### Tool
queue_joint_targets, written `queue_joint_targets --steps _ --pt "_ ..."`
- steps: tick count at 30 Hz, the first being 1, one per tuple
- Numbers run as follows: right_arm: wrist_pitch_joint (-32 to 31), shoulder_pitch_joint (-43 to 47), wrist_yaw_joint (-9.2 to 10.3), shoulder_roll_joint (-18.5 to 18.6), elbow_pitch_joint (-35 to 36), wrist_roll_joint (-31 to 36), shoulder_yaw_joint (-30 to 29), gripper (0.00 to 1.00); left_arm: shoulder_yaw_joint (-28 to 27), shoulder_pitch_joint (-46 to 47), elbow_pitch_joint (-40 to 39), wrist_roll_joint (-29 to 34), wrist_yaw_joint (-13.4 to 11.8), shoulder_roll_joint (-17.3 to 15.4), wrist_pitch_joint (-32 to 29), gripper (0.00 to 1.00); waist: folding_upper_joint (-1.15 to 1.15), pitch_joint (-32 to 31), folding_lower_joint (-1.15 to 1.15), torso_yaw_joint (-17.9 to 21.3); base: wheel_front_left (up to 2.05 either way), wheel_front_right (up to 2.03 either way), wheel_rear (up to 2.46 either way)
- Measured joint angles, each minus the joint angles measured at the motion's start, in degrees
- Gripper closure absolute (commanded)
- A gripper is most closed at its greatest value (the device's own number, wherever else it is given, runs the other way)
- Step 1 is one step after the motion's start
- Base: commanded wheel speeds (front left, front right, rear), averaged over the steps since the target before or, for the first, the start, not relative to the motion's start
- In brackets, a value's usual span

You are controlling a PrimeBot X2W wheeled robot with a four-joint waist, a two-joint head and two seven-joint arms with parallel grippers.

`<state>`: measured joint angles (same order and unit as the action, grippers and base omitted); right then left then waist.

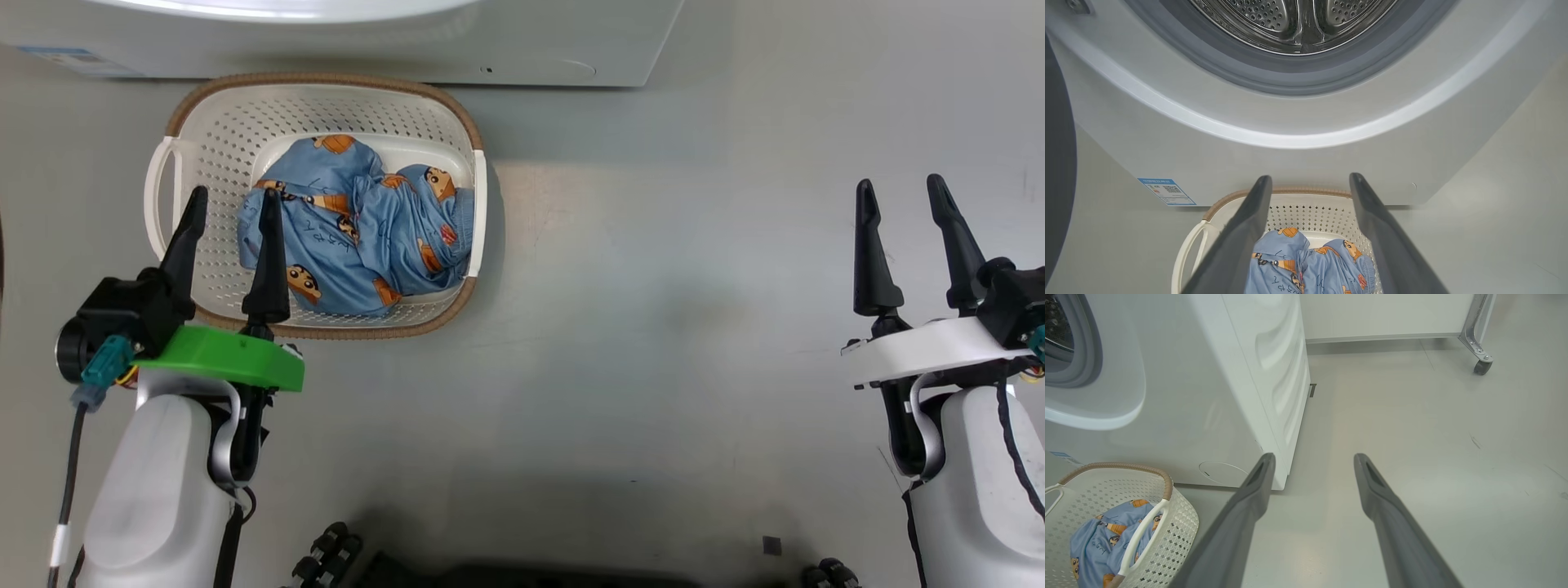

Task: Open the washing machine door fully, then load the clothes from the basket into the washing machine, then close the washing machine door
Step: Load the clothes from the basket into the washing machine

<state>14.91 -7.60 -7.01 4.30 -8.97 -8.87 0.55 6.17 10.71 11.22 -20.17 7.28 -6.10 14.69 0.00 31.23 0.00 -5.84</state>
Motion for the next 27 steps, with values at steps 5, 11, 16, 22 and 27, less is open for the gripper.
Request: queue_joint_targets --steps 5,11,16,22,27 --pt "0.0 -1.6 0.00 0.2 0.8 0.0 0.3 0.00 0.5 3.7 1.3 -0.1 0.0 0.0 0.0 0.00 0.00 3.5 0.00 0.0 0.00 0.00 0.00" --pt "0.0 -3.2 0.00 0.5 1.6 0.9 0.3 0.00 0.8 9.2 4.7 -0.6 0.0 0.1 0.0 0.00 0.00 8.2 0.00 0.2 0.00 0.00 0.00" --pt "0.0 -4.2 0.00 0.9 2.3 1.0 0.2 0.00 1.4 12.7 7.6 -0.7 0.0 0.2 0.0 0.00 0.00 11.5 0.00 0.5 0.00 0.00 0.00" --pt "0.0 -5.0 0.01 1.0 3.0 1.4 0.0 0.00 1.8 16.0 14.2 -1.2 0.0 -0.1 0.0 0.00 0.00 15.3 0.00 0.8 0.00 0.00 0.00" --pt "0.0 -5.2 0.00 1.0 3.6 1.5 0.2 0.00 2.6 18.4 18.7 -1.2 0.0 -0.3 0.0 0.00 0.00 17.9 0.00 1.0 0.00 0.00 0.00"
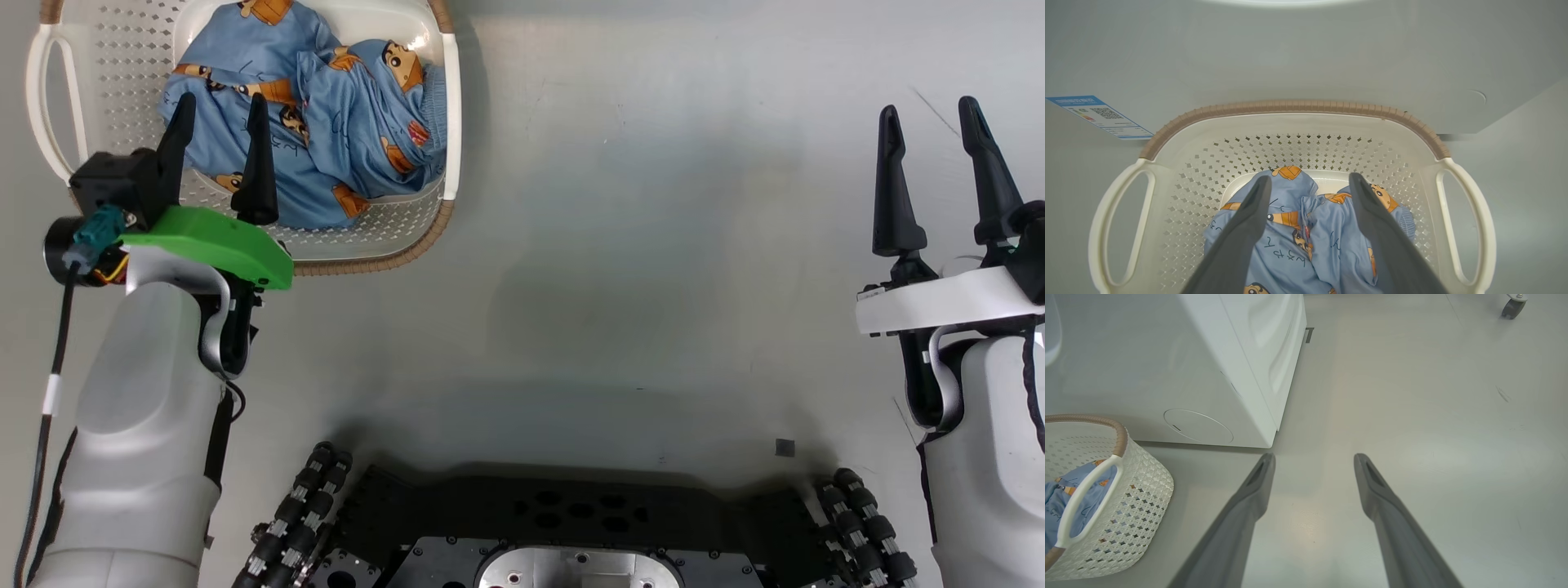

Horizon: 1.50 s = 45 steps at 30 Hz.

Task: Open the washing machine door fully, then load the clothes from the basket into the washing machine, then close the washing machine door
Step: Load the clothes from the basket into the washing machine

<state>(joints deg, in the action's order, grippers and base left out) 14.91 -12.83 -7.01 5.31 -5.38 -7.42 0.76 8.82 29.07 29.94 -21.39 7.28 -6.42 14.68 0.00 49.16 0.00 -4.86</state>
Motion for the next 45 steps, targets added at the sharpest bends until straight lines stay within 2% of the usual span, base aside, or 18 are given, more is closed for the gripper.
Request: queue_joint_targets --steps 17,31,34,45 --pt "0.0 -1.4 0.02 -0.2 1.5 0.0 0.1 0.00 0.3 10.3 13.8 -1.4 0.0 -1.9 -4.0 0.00 0.00 6.1 0.00 1.5 0.00 0.00 0.00" --pt "0.0 -1.4 0.07 -0.3 3.0 0.0 -0.5 0.00 0.4 16.2 21.2 -1.2 0.0 -2.1 -6.1 0.00 0.00 9.4 0.00 2.0 0.00 0.00 0.00" --pt "0.0 -1.4 0.08 -0.3 3.2 0.2 -0.6 0.00 0.3 17.5 23.0 -1.2 -0.4 -2.1 -7.2 0.00 0.00 10.3 0.00 1.9 0.00 0.00 0.00" --pt "0.0 -1.0 0.10 -0.3 4.0 0.4 -1.2 0.00 -0.1 21.4 27.4 -0.8 -4.1 -2.2 -8.6 0.00 0.00 12.3 0.00 1.5 0.00 0.00 0.00"
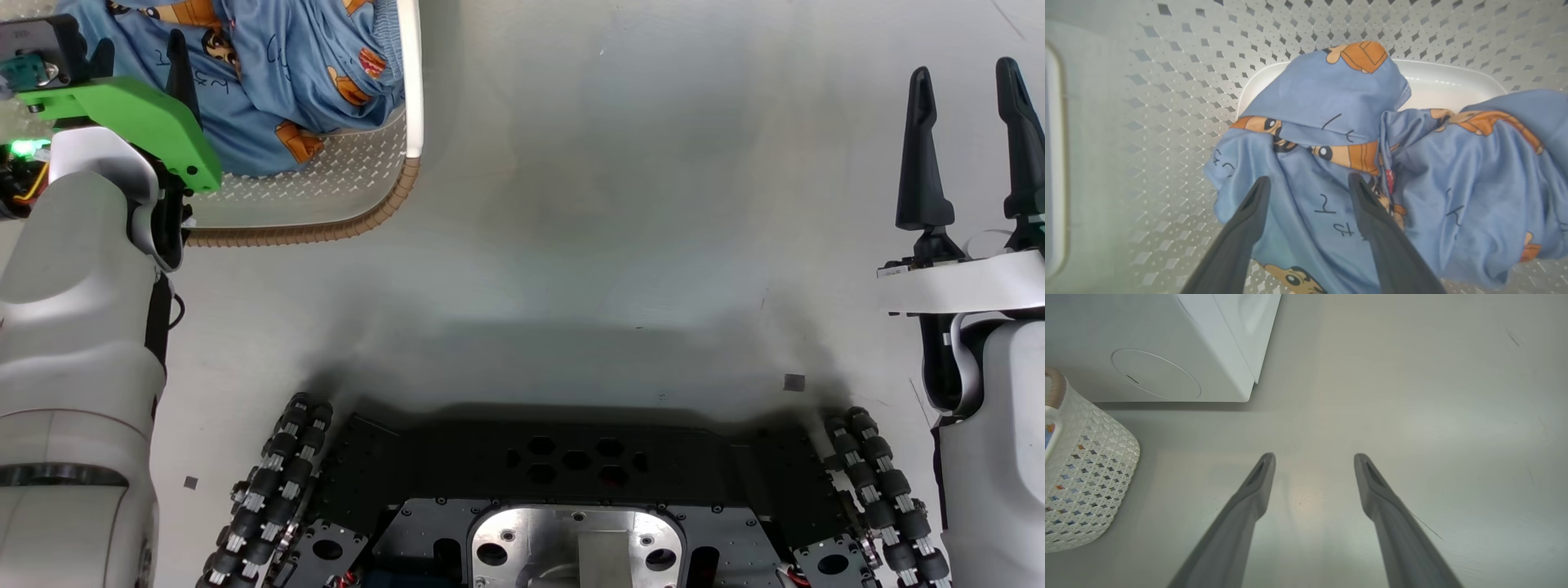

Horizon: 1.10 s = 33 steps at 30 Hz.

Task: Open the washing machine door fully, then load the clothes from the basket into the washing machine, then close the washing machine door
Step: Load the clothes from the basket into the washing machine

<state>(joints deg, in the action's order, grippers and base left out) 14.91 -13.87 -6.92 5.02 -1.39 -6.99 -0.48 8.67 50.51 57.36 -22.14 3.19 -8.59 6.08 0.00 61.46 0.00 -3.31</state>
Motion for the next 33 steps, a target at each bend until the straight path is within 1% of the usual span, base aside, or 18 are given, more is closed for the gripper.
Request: queue_joint_targets --steps 3,10,17,23,33 --pt "0.0 0.1 0.00 0.0 0.2 0.0 -0.2 0.00 -0.9 0.5 1.7 -0.1 -0.7 0.2 -0.7 0.00 0.00 0.1 0.00 -0.1 0.00 0.00 0.00" --pt "0.0 0.3 0.00 0.0 0.5 0.0 -0.2 0.00 -2.5 2.1 3.8 -1.9 -0.8 0.8 -1.8 0.00 0.00 0.4 0.00 -0.1 0.00 0.00 0.00" --pt "0.0 0.4 0.00 -0.1 0.8 0.0 -0.3 0.00 -2.9 3.8 5.4 -2.6 -0.6 1.2 -2.7 0.00 0.00 0.8 0.00 0.0 0.00 0.00 0.00" --pt "0.0 0.6 0.00 -0.4 1.0 0.0 -0.2 0.00 -2.9 4.7 7.1 -2.9 0.3 2.1 -3.6 0.00 0.00 1.2 0.00 0.4 0.00 0.00 0.00" --pt "0.0 1.5 -0.01 -0.9 1.2 0.0 0.0 0.00 -3.0 6.2 9.0 -3.9 1.1 2.1 -4.3 0.00 0.00 1.8 0.00 1.1 0.00 0.00 0.00"
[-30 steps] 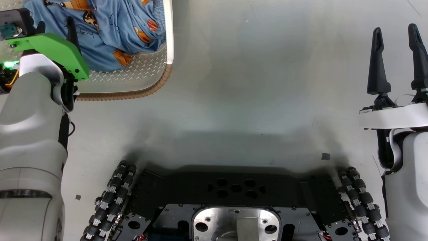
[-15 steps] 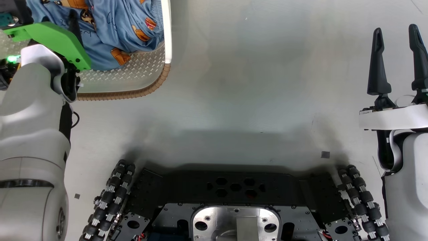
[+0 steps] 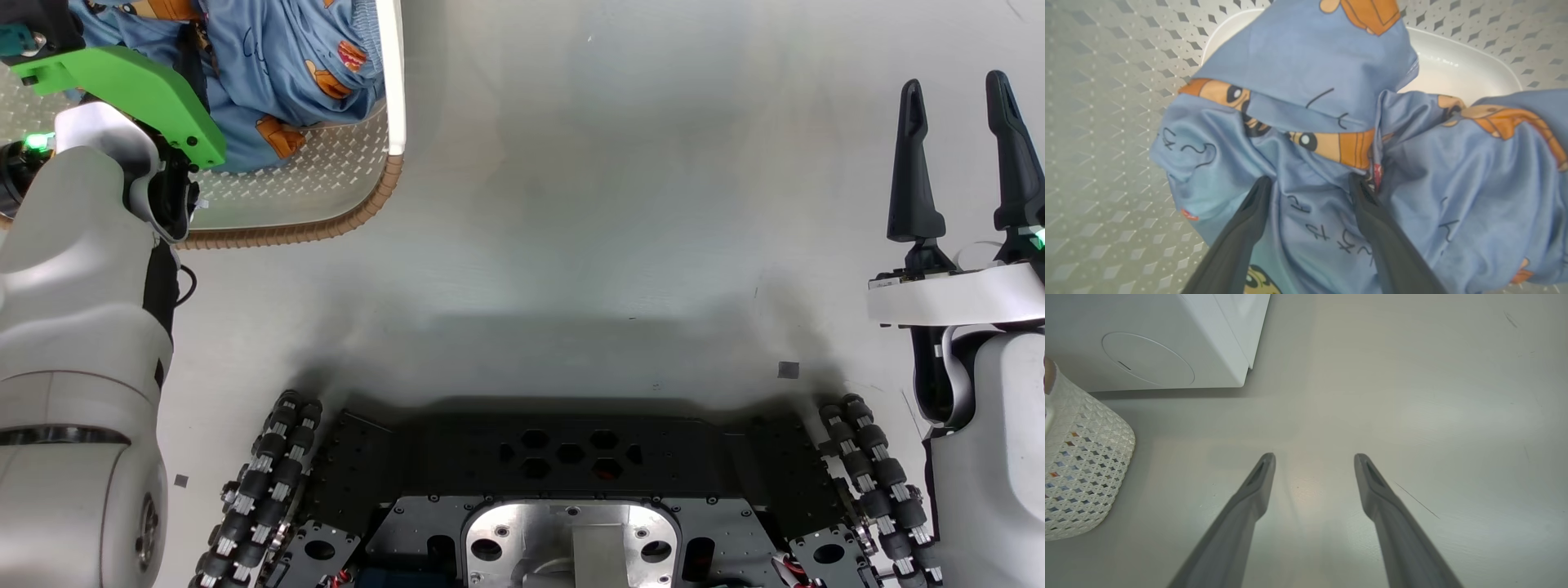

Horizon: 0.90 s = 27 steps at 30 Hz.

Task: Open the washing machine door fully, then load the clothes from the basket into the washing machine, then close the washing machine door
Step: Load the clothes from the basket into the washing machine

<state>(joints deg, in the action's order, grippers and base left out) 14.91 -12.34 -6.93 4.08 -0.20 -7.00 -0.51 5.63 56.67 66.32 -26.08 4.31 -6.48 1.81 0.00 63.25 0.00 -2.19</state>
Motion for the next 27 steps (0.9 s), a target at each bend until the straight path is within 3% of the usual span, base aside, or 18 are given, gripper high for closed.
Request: queue_joint_targets --steps 10,11,12,27 --pt "0.0 0.0 0.00 -0.2 0.1 0.0 0.3 0.00 0.7 1.1 1.6 -0.2 1.2 0.0 -1.1 0.03 0.00 -0.1 0.00 0.9 0.00 0.00 0.00" --pt "0.0 0.0 0.00 -0.3 0.1 0.0 0.3 0.00 0.8 1.1 1.7 -0.1 1.3 0.0 -0.9 0.65 0.00 -0.2 0.00 1.0 0.00 0.00 0.00" --pt "0.0 0.0 0.00 -0.3 0.1 0.0 0.3 0.00 1.0 1.1 1.8 -0.1 1.3 0.0 -0.9 1.00 0.00 -0.3 0.00 1.1 0.00 0.00 0.00" --pt "0.0 -1.2 0.00 -0.3 -0.1 -0.1 -0.2 0.00 2.3 0.6 3.6 0.4 2.1 0.0 2.1 1.00 0.00 -3.2 0.00 1.2 0.00 0.00 0.00"
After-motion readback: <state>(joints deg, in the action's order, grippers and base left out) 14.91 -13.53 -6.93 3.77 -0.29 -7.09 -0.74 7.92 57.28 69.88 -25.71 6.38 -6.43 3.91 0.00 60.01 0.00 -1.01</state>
